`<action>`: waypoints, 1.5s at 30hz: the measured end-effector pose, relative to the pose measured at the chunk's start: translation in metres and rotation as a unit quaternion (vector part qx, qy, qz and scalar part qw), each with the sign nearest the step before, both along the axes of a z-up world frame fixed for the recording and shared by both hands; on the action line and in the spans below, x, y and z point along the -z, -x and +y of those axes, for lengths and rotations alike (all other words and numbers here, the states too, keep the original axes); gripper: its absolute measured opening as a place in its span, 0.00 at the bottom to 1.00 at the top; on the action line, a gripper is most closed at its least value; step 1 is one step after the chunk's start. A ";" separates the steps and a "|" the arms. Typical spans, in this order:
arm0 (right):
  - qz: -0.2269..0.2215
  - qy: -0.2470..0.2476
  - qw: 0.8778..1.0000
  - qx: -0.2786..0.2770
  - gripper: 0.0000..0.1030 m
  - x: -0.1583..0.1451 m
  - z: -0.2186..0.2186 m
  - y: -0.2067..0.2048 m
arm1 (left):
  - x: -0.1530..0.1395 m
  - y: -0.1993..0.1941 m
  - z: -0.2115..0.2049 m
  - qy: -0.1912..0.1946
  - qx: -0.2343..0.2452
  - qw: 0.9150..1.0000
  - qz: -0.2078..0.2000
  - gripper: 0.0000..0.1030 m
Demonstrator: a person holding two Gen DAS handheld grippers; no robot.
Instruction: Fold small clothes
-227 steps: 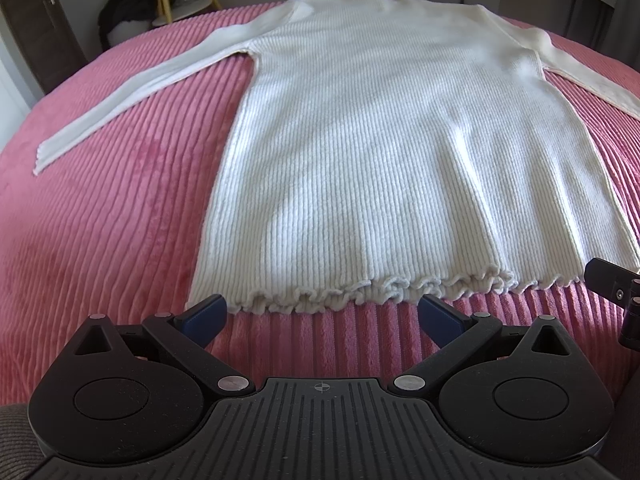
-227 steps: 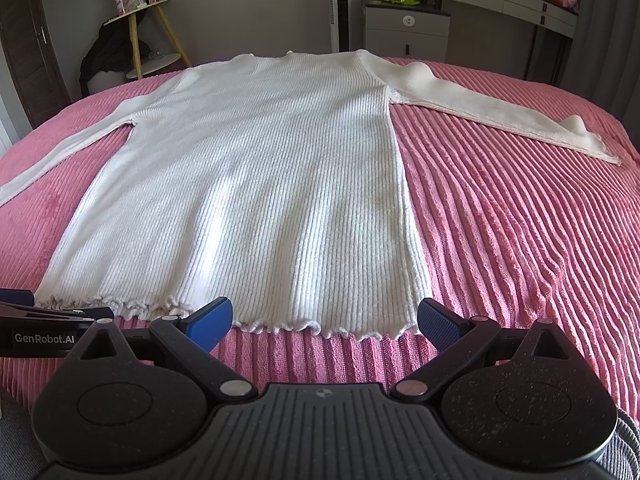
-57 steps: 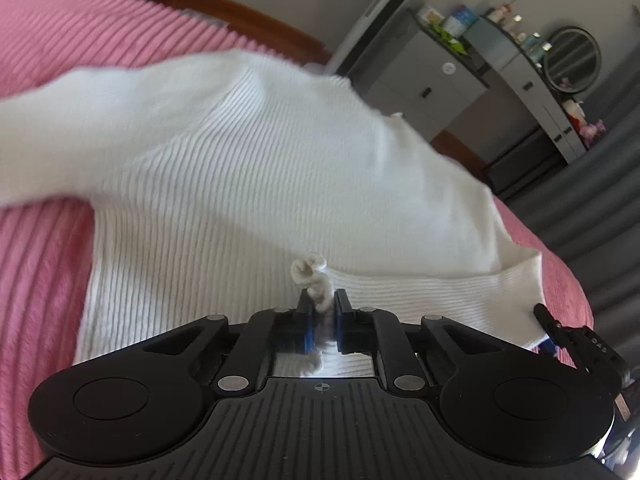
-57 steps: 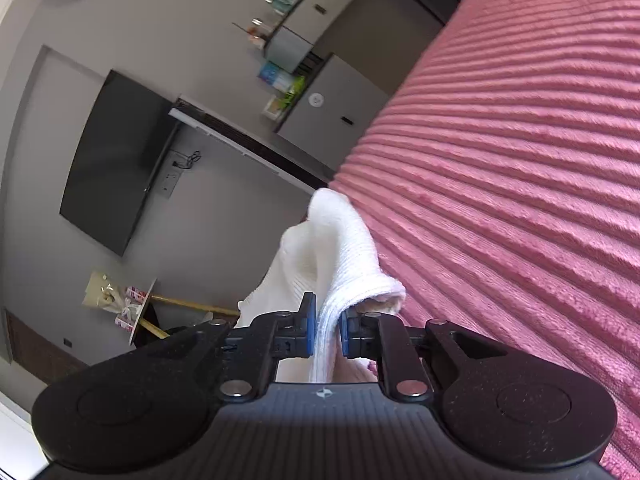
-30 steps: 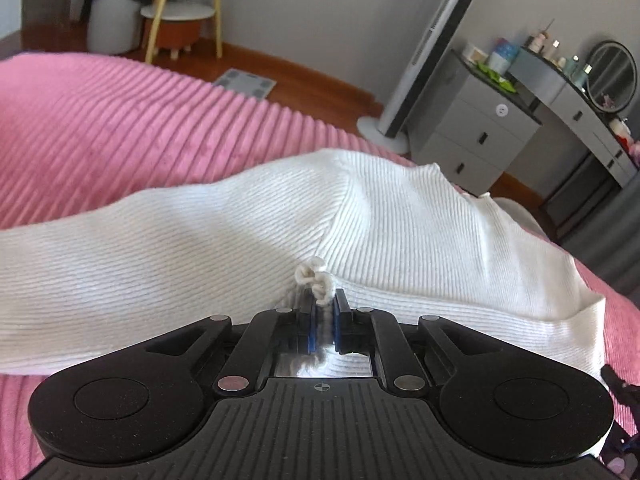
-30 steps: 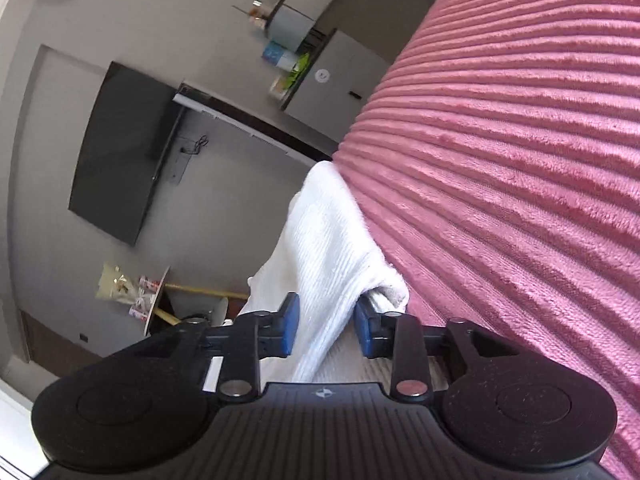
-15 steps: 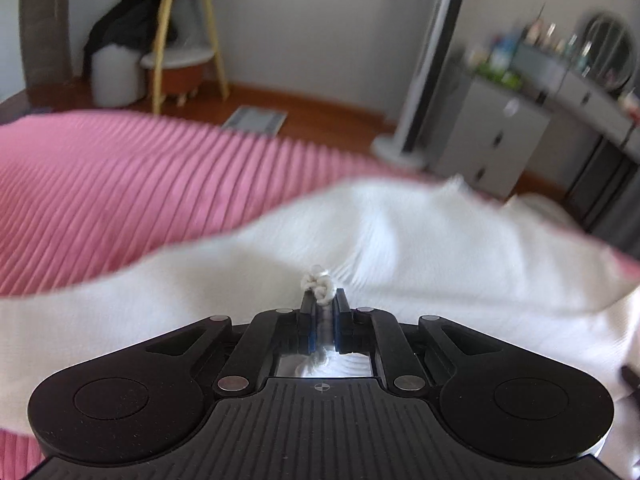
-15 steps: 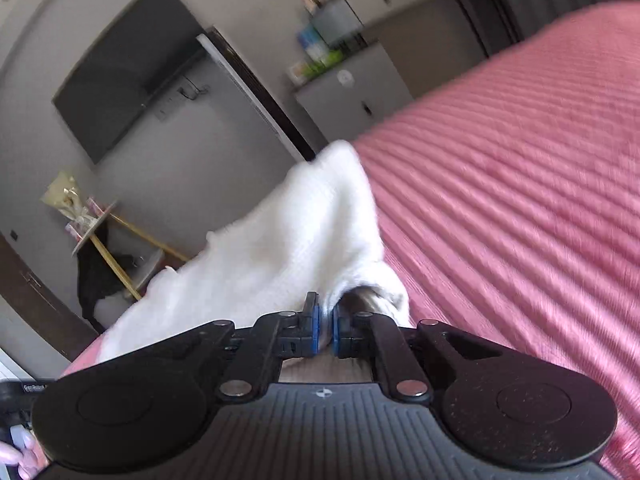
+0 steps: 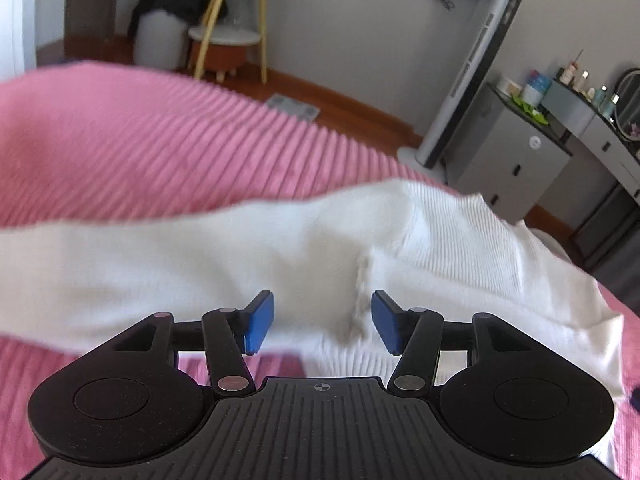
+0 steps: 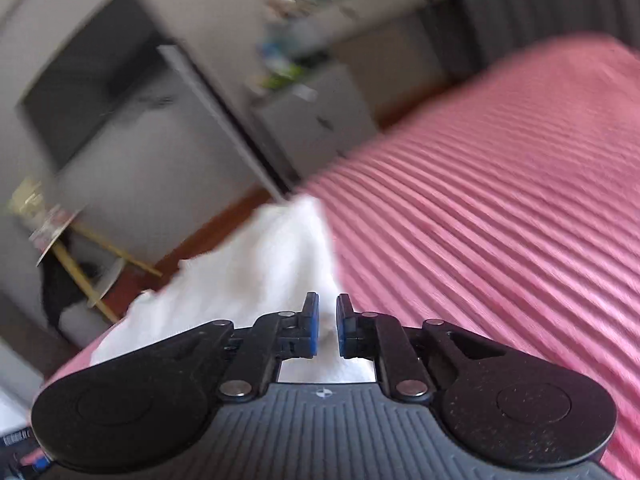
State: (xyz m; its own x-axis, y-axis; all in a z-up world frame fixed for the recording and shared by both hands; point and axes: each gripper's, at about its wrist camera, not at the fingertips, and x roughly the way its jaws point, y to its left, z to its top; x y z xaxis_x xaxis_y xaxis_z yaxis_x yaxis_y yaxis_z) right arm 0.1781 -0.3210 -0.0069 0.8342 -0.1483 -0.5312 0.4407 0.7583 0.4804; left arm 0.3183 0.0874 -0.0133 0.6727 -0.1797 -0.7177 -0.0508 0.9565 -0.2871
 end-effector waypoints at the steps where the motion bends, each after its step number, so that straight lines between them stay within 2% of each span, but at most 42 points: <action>1: -0.004 0.004 1.000 -0.020 0.10 0.002 0.007 -0.004 | 0.002 0.003 0.001 0.003 0.001 1.000 0.004 0.58; 3: -0.001 0.018 0.998 -0.053 0.10 0.008 0.020 -0.016 | 0.005 0.008 0.002 0.003 0.004 1.000 0.008 0.58; 6: 0.016 0.071 0.994 -0.078 0.09 0.021 0.032 -0.030 | 0.003 0.017 0.011 0.010 0.006 1.000 0.009 0.60; 8: 0.044 0.090 0.992 -0.076 0.00 0.034 0.029 -0.035 | 0.002 0.025 0.021 0.020 -0.001 1.000 0.010 0.67; 11: 0.057 0.137 0.988 -0.041 0.00 0.033 0.024 -0.036 | 0.004 0.037 0.039 0.032 -0.021 0.999 0.015 0.70; 16: 0.059 0.161 0.984 -0.040 0.00 0.027 0.036 -0.032 | 0.015 0.045 0.057 0.060 -0.051 0.996 0.037 0.72; 19: 0.040 0.151 0.986 -0.054 0.00 0.021 0.044 -0.026 | 0.015 0.046 0.054 0.068 -0.054 0.996 0.034 0.72; 24: 0.031 0.161 0.982 -0.093 0.00 0.014 0.068 -0.030 | 0.010 0.039 0.034 0.111 -0.041 0.992 0.035 0.72; 27: 0.034 0.163 0.980 -0.111 0.01 0.019 0.083 -0.031 | 0.005 0.032 0.012 0.106 -0.023 0.994 0.020 0.73; 29: 0.044 0.160 0.979 -0.116 0.02 0.027 0.091 -0.031 | 0.011 0.020 0.001 0.107 -0.021 0.994 0.032 0.74; 31: 0.042 0.169 0.978 -0.112 0.03 0.035 0.097 -0.028 | 0.021 0.007 -0.004 0.103 -0.038 0.993 0.052 0.73; 34: 0.036 0.165 0.979 -0.111 0.03 0.038 0.096 -0.028 | 0.029 0.002 -0.005 0.089 -0.055 0.994 0.040 0.67; 37: 0.028 0.154 0.982 -0.109 0.03 0.041 0.093 -0.027 | 0.027 0.006 0.004 0.087 -0.067 0.993 0.033 0.64; 41: 0.022 0.148 0.983 -0.107 0.03 0.042 0.091 -0.026 | 0.024 0.027 0.035 0.094 -0.079 0.992 0.027 0.67; 45: -0.009 0.092 0.991 -0.097 0.03 0.038 0.077 -0.006 | 0.021 0.054 0.086 0.112 -0.114 0.987 0.019 0.66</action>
State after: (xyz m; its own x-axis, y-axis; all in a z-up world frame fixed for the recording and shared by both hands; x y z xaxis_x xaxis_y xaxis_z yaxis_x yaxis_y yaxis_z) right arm 0.1844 -0.2437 -0.0445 0.8659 -0.0772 -0.4942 0.2708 0.9031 0.3334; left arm 0.2647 0.1738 -0.0346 0.6881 -0.1832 -0.7021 -0.2725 0.8315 -0.4840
